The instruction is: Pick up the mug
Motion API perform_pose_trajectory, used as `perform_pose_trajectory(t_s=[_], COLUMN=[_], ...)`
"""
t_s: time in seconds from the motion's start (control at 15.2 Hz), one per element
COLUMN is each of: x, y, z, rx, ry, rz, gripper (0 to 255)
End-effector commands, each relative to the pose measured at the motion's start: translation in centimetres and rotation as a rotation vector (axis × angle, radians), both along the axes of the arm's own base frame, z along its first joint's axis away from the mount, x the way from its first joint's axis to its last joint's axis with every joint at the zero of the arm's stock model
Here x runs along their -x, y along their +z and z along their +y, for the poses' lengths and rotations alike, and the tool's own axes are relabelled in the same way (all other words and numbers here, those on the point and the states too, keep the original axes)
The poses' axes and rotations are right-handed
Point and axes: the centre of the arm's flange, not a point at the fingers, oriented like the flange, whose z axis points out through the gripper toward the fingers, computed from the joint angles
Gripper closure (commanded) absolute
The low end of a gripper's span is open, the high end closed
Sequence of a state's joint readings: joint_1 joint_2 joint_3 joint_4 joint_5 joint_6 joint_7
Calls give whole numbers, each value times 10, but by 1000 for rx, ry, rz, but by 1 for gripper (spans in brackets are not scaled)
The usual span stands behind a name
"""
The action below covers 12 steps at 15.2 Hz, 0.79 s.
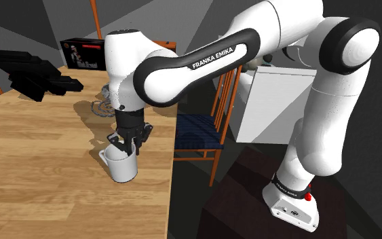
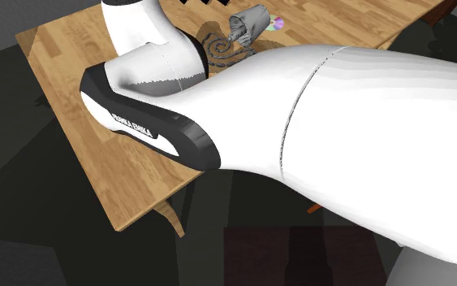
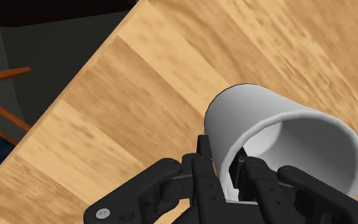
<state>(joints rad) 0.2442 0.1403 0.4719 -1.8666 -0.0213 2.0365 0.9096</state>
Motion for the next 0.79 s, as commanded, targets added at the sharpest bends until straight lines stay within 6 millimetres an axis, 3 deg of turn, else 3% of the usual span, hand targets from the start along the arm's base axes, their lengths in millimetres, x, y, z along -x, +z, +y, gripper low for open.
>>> perform_pose_trajectory(t_s=[0.0, 0.4, 0.73], x=[0, 0, 0], y=[0, -1, 26], z=[0, 0, 0], rx=[0, 0, 0], ry=[0, 0, 0], rz=[0, 0, 0], gripper=[255, 255, 255])
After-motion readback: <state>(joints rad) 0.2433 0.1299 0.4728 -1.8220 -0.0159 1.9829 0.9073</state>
